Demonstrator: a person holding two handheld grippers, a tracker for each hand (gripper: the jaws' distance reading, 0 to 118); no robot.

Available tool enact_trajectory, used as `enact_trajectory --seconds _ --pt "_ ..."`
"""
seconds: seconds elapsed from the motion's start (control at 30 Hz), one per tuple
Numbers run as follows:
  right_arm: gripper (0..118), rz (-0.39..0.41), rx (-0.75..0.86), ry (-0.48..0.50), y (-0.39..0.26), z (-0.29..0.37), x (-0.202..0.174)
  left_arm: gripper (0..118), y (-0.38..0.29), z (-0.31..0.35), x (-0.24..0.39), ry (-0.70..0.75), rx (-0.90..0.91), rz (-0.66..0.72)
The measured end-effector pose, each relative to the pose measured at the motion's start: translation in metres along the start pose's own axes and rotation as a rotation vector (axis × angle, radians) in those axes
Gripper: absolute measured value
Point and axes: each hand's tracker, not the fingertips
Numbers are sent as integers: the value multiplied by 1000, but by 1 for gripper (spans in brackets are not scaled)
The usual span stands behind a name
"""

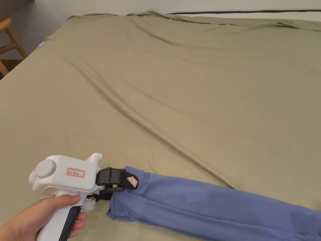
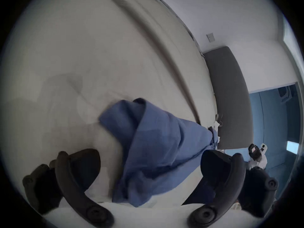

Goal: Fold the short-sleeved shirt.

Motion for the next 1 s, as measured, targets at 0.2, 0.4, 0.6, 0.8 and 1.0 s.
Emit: enact_trajectory --seconds 0.2,0.4,0.6,0.8,1.0 --pt "3 -1 -26 22 5 -9 -2 118 1 -15 15 93 -5 -135" --pt "3 -43 -8 91 6 -13 1 118 4 -21 3 -127 -15 -94" --pt "3 -40 -16 76 5 -8 5 12 -11 -33 13 -12 81 15" --pt "3 -102 -5 47 4 -3 17 12 -34 22 -20 -165 172 93" --pt "3 -86 -4 28 9 -8 9 12 -47 51 9 -86 171 45"
